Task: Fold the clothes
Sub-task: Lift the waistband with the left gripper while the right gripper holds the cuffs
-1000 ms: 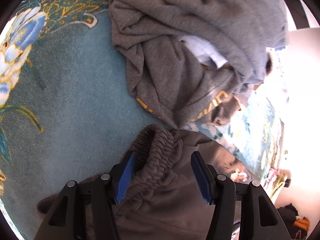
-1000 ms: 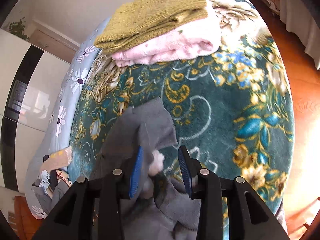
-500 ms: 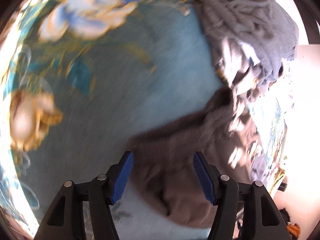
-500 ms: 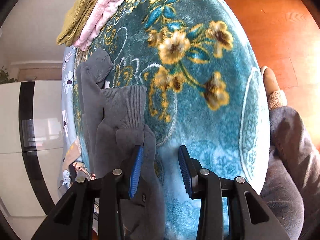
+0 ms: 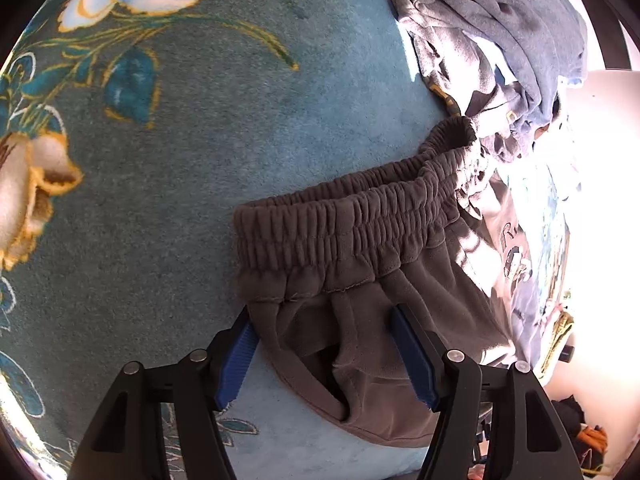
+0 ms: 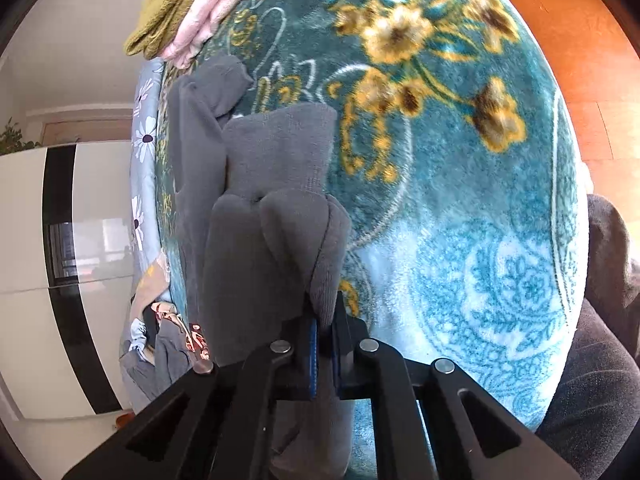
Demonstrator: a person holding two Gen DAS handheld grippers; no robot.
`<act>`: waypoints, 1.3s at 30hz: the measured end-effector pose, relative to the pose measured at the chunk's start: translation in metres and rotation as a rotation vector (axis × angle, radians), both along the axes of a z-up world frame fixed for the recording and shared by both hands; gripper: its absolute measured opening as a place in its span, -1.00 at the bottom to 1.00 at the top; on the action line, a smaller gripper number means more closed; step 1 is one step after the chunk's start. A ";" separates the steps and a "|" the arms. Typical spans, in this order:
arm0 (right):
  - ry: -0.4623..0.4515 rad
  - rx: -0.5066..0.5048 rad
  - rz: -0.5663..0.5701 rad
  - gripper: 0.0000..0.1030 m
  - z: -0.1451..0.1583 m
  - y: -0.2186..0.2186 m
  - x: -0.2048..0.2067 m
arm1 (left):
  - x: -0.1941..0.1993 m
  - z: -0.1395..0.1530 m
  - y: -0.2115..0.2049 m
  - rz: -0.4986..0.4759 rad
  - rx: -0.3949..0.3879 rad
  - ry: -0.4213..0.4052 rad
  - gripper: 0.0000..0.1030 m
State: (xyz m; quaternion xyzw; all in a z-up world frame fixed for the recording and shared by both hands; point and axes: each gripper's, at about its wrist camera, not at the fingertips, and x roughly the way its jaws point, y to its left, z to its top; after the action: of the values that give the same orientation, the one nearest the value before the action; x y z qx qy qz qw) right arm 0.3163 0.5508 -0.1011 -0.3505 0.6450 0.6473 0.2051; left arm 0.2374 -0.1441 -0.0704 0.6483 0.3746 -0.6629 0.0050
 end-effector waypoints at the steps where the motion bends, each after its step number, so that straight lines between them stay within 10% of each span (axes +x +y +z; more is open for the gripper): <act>1: 0.009 0.024 0.001 -0.92 0.008 0.003 0.000 | 0.002 0.000 -0.001 0.003 0.006 -0.001 0.37; 20: -0.019 0.155 -0.130 -0.93 0.051 0.060 0.043 | 0.043 -0.025 0.023 -0.021 0.145 -0.054 0.32; 26: -0.003 0.168 -0.116 -0.93 0.060 0.059 0.038 | 0.051 -0.013 0.022 -0.041 0.064 -0.054 -0.45; 34: 0.034 0.258 -0.111 -0.93 0.105 0.064 0.046 | 0.077 0.072 0.027 -0.232 0.082 -0.026 -0.58; 39: 0.051 0.290 -0.118 -0.93 0.131 0.071 0.046 | 0.088 0.066 0.021 -0.102 0.233 -0.041 -0.58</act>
State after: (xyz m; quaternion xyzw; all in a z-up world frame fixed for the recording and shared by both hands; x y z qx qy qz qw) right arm 0.3623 0.6218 0.0296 -0.2623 0.5691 0.7293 0.2747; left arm 0.3250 -0.1233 -0.0043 0.6762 0.4154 -0.6008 -0.0961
